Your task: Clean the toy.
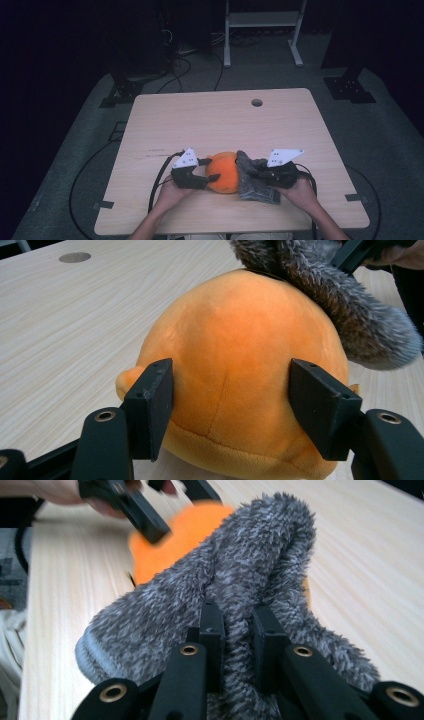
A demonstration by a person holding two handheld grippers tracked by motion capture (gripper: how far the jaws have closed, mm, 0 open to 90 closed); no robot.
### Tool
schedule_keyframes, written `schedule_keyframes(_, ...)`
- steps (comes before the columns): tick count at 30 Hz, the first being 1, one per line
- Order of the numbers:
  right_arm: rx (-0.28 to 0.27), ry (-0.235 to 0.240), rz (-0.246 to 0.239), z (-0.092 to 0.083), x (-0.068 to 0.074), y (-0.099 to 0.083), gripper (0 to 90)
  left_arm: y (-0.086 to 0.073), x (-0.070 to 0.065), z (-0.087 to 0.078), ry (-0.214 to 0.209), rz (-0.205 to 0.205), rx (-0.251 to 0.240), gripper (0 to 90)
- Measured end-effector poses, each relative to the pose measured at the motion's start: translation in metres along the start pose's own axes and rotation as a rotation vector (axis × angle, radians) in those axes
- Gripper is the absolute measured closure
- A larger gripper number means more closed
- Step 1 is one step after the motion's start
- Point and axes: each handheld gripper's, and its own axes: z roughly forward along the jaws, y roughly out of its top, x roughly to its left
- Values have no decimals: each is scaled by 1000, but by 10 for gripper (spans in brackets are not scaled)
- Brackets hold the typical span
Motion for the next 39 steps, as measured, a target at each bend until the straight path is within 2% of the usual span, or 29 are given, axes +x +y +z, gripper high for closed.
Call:
schedule_keyframes(2,21,-10,21,-2,-4,-7,781,0,1,0,-2,-2,4,358)
schedule_keyframes(4,63,-21,38,-4,-7,-15,782,0,1,-1,-2,-2,7,360)
schedule_keyframes(6,83,-31,39,-7,-8,-18,782,-1,2,0,-4,0,4,367)
schedule_keyframes(9,35,-21,56,-14,-7,-15,781,-1,3,1,-13,-8,-4,375)
schedule_keyframes(11,7,-2,57,-14,-6,-8,779,0,2,2,-23,1,-18,375)
schedule_keyframes(14,-23,16,33,-4,-3,7,776,1,-1,4,-20,25,-13,376)
schedule_keyframes(17,-39,24,41,4,-4,9,778,-1,1,3,-29,22,-2,390)
schedule_keyframes(19,-30,27,64,5,-9,5,781,-2,5,3,-46,9,-8,397)
schedule_keyframes(20,-24,27,83,4,-12,1,783,-2,4,3,-47,13,-9,399)
schedule_keyframes(23,10,5,98,1,-14,-11,784,0,1,2,-56,18,-12,396)
schedule_keyframes(25,56,3,118,-3,-15,-23,783,0,-2,3,-54,35,-9,396)
schedule_keyframes(28,30,15,130,-13,-14,-26,781,1,-5,3,-57,70,-6,400)
schedule_keyframes(30,0,25,110,-19,-12,-18,779,1,-7,3,-63,97,-6,407)
schedule_keyframes(33,4,18,57,-16,-9,-1,768,2,-13,3,-63,152,-2,417)
schedule_keyframes(35,34,24,39,-9,-9,6,713,2,-17,3,-54,184,11,419)
schedule_keyframes(36,64,24,30,-4,-8,9,634,2,-17,3,-53,186,15,419)
schedule_keyframes(39,46,47,21,-2,-6,12,506,1,-16,2,-60,187,9,420)
